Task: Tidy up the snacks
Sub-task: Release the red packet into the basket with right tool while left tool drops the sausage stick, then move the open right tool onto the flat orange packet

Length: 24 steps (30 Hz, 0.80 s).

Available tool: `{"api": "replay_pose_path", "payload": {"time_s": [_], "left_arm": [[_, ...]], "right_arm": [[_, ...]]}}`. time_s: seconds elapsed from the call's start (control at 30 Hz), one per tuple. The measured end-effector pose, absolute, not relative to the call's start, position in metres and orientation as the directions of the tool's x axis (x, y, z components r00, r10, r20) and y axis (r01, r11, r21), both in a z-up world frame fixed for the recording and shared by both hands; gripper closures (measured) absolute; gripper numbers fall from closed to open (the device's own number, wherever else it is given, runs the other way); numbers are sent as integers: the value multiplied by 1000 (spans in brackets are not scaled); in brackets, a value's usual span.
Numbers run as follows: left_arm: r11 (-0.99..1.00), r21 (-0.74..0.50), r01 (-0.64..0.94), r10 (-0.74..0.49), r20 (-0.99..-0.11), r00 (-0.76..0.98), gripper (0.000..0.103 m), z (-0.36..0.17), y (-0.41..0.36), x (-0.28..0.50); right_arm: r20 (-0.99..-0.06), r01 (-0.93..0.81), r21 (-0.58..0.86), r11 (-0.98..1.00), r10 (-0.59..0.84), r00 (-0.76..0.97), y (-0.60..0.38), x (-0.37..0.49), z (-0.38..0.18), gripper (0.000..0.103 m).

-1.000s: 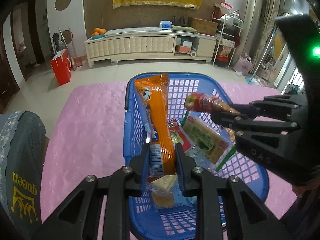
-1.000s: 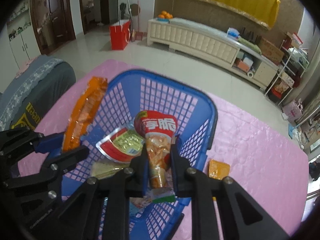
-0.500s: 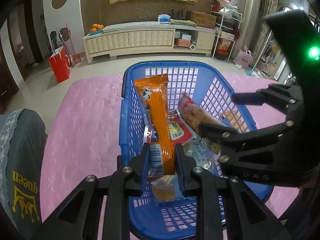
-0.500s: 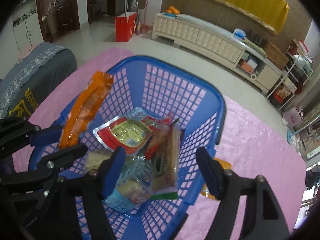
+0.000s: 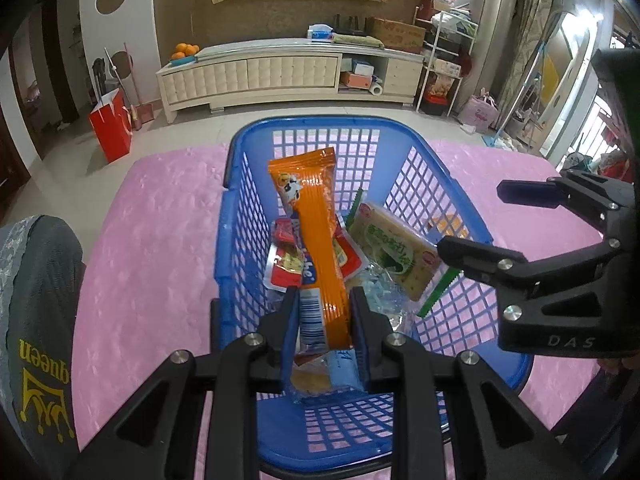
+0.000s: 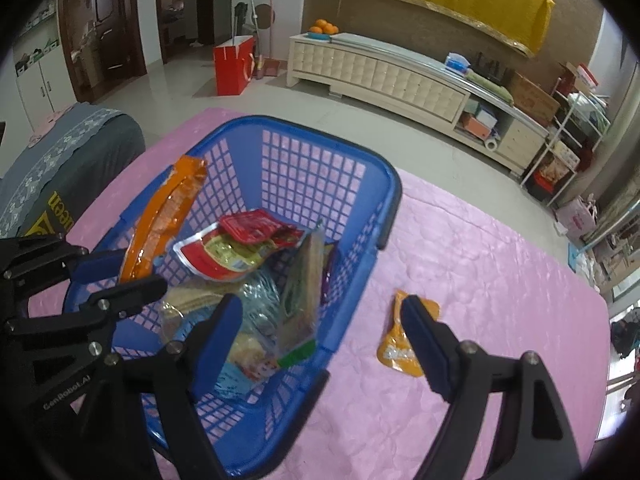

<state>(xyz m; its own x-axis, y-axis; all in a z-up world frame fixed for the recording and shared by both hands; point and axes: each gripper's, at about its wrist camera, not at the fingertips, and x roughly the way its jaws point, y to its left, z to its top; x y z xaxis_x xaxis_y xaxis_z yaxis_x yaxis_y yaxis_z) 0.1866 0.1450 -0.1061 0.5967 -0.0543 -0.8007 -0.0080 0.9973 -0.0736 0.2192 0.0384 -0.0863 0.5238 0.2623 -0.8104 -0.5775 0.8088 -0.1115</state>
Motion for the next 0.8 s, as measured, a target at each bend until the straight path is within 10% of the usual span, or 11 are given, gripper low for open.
{"api": "replay_pose_path", "payload": {"time_s": [0.27,0.8], "left_arm": [[1000,-30,-4,-21,-801,599,39,-105,134,186],[1000,7,-13,13,-763,646,31,-64,105,156]], "right_arm": [[-816,-564,-84,821,269,513,25,213,-84,19],[-759,-498,-27,867,306,574,-32,189,-45,19]]}}
